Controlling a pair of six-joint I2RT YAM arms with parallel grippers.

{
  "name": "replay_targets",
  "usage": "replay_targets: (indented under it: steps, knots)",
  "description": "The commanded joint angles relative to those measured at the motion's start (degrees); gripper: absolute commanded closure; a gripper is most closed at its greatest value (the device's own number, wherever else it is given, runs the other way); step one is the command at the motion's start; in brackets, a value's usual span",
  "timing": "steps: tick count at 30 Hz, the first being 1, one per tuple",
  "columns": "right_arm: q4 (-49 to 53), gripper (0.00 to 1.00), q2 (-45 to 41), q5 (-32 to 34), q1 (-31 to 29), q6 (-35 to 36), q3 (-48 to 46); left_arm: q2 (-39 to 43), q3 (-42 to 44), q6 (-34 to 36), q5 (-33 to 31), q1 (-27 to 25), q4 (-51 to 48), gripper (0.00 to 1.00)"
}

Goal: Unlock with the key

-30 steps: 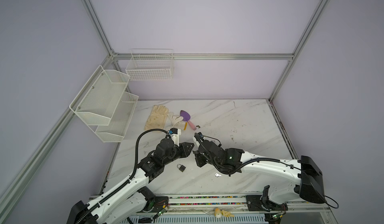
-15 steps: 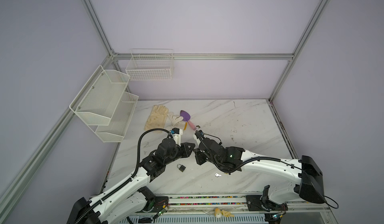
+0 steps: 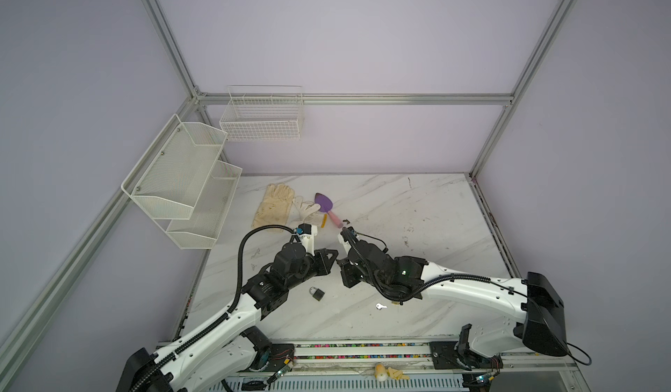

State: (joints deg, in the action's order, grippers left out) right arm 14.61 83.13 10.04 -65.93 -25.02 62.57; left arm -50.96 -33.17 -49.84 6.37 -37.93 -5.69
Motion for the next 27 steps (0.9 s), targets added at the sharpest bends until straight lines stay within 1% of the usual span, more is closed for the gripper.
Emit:
replay_targets:
  steps: [1, 3, 6, 8, 11, 12, 14, 17, 20, 23, 27]
  knots:
    - [0.1, 0.97, -1.6, 0.4, 0.2, -0.6, 1.4, 1.4, -0.5, 1.9, -2.4, -0.1, 1.2, 1.00]
    - [0.0, 0.91, -1.8, 0.6, 0.3, -0.6, 1.5, 1.5, -0.7, 2.6, -3.0, -0.1, 1.4, 1.00]
    - [0.2, 0.79, -2.6, 0.7, 0.7, -1.1, 1.5, 1.8, -1.5, 4.0, -4.7, -0.1, 0.9, 1.00]
    - [0.2, 0.70, -3.7, 0.3, 1.1, -1.2, 1.1, 2.0, -2.0, 5.4, -5.7, -0.1, 0.7, 1.00]
    - [-0.1, 0.63, -4.9, -1.6, 2.7, -1.3, 0.5, 2.1, -3.1, 7.7, -6.7, -0.1, 0.5, 1.00]
    - [-0.3, 0.60, -6.2, -3.1, 3.8, -1.6, 0.1, 2.2, -3.4, 8.5, -7.2, -0.1, 0.5, 1.00]
    - [-0.9, 0.57, -7.4, -6.2, 6.0, -2.0, -0.8, 2.4, -4.0, 10.5, -7.5, -0.1, 0.7, 1.00]
    - [-3.5, 0.56, -9.5, -12.1, 9.0, -1.8, -3.2, 2.6, -4.8, 13.6, -7.0, 0.0, 1.2, 1.00]
    - [-7.4, 0.49, -12.2, -20.0, 12.8, -1.0, -5.9, 2.8, -5.5, 16.3, -6.3, 0.1, 2.2, 1.00]
    - [-10.9, 0.48, -13.4, -28.7, 16.2, 0.3, -7.1, 2.8, -5.8, 18.2, -5.0, 0.5, 3.7, 1.00]
    - [-14.3, 0.47, -12.8, -34.6, 16.9, 1.5, -8.5, 2.8, -6.4, 18.0, -4.6, 1.1, 6.0, 1.00]
